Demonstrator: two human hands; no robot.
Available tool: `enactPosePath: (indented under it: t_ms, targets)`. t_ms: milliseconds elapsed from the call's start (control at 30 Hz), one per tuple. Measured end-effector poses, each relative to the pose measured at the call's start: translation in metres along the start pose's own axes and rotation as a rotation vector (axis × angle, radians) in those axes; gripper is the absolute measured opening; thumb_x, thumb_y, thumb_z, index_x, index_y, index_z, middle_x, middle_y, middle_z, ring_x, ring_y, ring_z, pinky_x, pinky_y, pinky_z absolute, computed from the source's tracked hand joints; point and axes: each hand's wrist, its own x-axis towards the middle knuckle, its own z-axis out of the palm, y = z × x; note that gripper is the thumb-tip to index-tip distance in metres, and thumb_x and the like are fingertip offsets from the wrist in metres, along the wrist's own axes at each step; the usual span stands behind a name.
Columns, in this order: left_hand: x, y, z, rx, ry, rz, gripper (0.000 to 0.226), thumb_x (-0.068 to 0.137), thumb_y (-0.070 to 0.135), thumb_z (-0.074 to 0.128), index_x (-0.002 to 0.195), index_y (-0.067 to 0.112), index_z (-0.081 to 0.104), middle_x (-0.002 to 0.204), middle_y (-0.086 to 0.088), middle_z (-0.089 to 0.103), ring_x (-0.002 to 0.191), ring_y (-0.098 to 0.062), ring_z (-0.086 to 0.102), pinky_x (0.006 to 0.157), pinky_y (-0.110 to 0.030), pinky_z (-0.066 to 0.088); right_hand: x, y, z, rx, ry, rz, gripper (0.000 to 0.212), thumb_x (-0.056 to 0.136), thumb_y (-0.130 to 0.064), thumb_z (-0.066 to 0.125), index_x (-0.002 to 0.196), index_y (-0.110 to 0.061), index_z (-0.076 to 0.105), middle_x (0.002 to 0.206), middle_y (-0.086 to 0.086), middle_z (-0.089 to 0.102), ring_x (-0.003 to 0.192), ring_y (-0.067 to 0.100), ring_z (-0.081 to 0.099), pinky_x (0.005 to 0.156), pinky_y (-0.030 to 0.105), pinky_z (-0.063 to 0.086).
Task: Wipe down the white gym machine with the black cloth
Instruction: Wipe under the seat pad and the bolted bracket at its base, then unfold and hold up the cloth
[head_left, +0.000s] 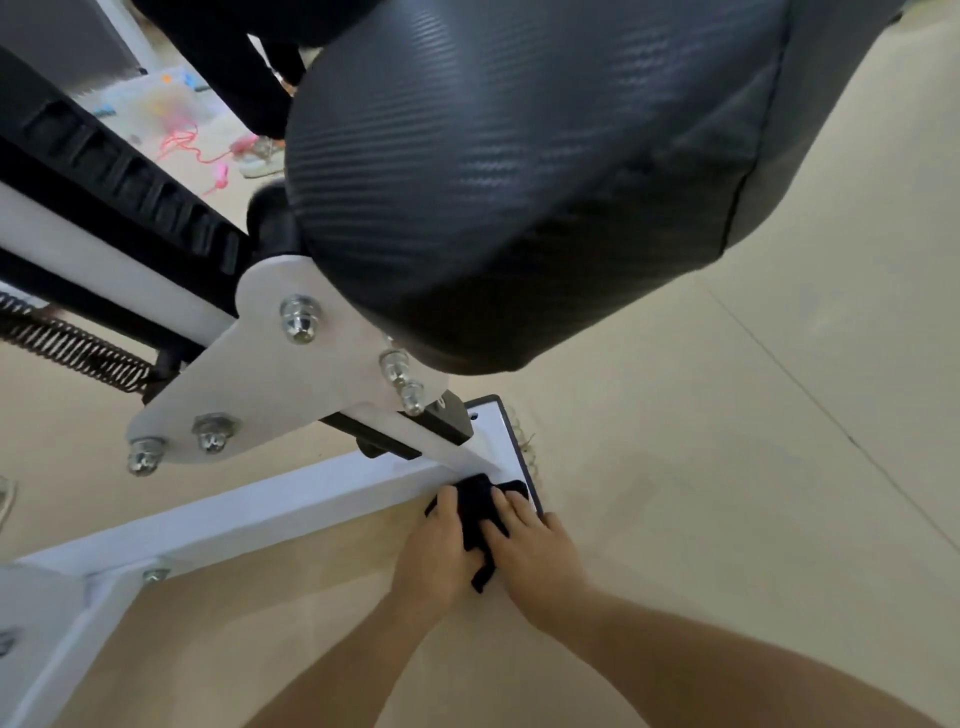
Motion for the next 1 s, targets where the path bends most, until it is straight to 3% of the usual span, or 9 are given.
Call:
enactPosePath:
  t_ms: [200, 267, 333, 400, 500, 667, 767, 833, 1000]
  targets:
    - [0.009, 0.024, 0.012, 0.226, -0.090, 0.047, 0.058, 0.088, 0.026, 0.064, 0.140, 0.021, 0.039, 0.143, -0.003, 0.039, 0.128, -0.023, 0.042, 0.105, -0.031, 0.038, 0.028, 0.042, -0.021, -0.154, 0.072, -0.153, 0.039, 0.037, -0.022, 0.091, 0.069, -0.022, 0.068, 0.073, -0.001, 0.063, 0.069, 0.022, 0.063, 0.051, 0.030, 0.047]
    - [0.003, 0.040, 0.021, 0.370, -0.098, 0.061, 0.058, 0.086, 0.024, 0.065, 0.139, 0.017, 0.044, 0.140, -0.003, 0.045, 0.129, -0.025, 0.043, 0.110, -0.031, 0.033, 0.029, 0.054, -0.031, -0.138, 0.009, -0.145, 0.026, 0.061, -0.019, 0.084, 0.082, -0.022, 0.070, 0.087, 0.001, 0.066, 0.082, 0.024, 0.063, 0.062, 0.033, 0.051]
    - [-0.001, 0.051, 0.035, 0.415, -0.027, 0.089, 0.060, 0.063, 0.029, 0.083, 0.118, 0.016, 0.065, 0.117, 0.000, 0.064, 0.111, -0.020, 0.060, 0.101, -0.025, 0.041, 0.028, 0.063, -0.034, -0.123, -0.093, -0.156, 0.022, 0.090, -0.010, 0.055, 0.108, -0.018, 0.063, 0.112, 0.004, 0.063, 0.106, 0.026, 0.058, 0.082, 0.035, 0.048]
    - [-0.004, 0.064, 0.042, 0.263, -0.039, 0.022, 0.044, 0.067, 0.017, 0.079, 0.110, 0.012, 0.068, 0.109, -0.004, 0.067, 0.105, -0.023, 0.062, 0.093, -0.027, 0.045, 0.030, 0.074, -0.039, -0.075, -0.161, -0.187, 0.028, 0.095, -0.008, 0.042, 0.116, -0.016, 0.059, 0.119, 0.005, 0.063, 0.110, 0.025, 0.058, 0.086, 0.033, 0.044]
    - [-0.011, 0.086, 0.026, 0.060, -0.074, -0.195, 0.022, 0.089, 0.009, 0.057, 0.109, 0.006, 0.063, 0.111, -0.012, 0.065, 0.103, -0.026, 0.058, 0.080, -0.032, 0.042, 0.033, 0.084, -0.053, 0.003, -0.306, -0.219, 0.027, 0.095, -0.012, 0.046, 0.116, -0.013, 0.062, 0.116, 0.005, 0.065, 0.108, 0.024, 0.062, 0.082, 0.028, 0.046]
    - [-0.064, 0.118, 0.010, -0.373, -0.123, -0.519, 0.027, 0.096, 0.018, 0.054, 0.121, 0.010, 0.061, 0.119, -0.009, 0.063, 0.111, -0.025, 0.058, 0.094, -0.032, 0.045, 0.017, 0.097, -0.083, 0.344, -0.827, -0.283, 0.006, 0.093, -0.013, 0.059, 0.097, -0.016, 0.062, 0.091, -0.001, 0.062, 0.091, 0.016, 0.062, 0.065, 0.015, 0.044]
    - [-0.114, 0.138, 0.004, -0.905, 0.053, -0.773, 0.024, 0.099, 0.021, 0.051, 0.121, 0.014, 0.055, 0.113, -0.009, 0.062, 0.104, -0.026, 0.062, 0.081, -0.032, 0.050, 0.013, 0.078, -0.109, 0.484, -0.970, -0.209, 0.023, 0.088, -0.023, 0.067, 0.109, -0.025, 0.060, 0.113, -0.006, 0.057, 0.108, 0.012, 0.052, 0.082, 0.025, 0.045]
    - [-0.147, 0.160, -0.004, -1.173, 0.258, -0.871, 0.024, 0.099, 0.026, 0.052, 0.120, 0.015, 0.056, 0.113, -0.011, 0.066, 0.103, -0.027, 0.066, 0.077, -0.035, 0.055, 0.006, 0.058, -0.126, 0.582, -1.051, -0.232, 0.029, 0.083, -0.025, 0.068, 0.110, -0.019, 0.061, 0.112, -0.005, 0.059, 0.110, 0.014, 0.052, 0.089, 0.029, 0.043]
    - [-0.251, 0.240, -0.020, -1.348, 0.669, -0.969, 0.056, 0.083, 0.045, 0.074, 0.125, 0.014, 0.053, 0.114, -0.009, 0.070, 0.101, -0.023, 0.070, 0.090, -0.040, 0.057, -0.068, 0.016, -0.154, 0.682, -1.420, -0.465, 0.037, 0.089, -0.022, 0.057, 0.123, -0.010, 0.065, 0.123, 0.010, 0.068, 0.120, 0.027, 0.061, 0.102, 0.040, 0.046]
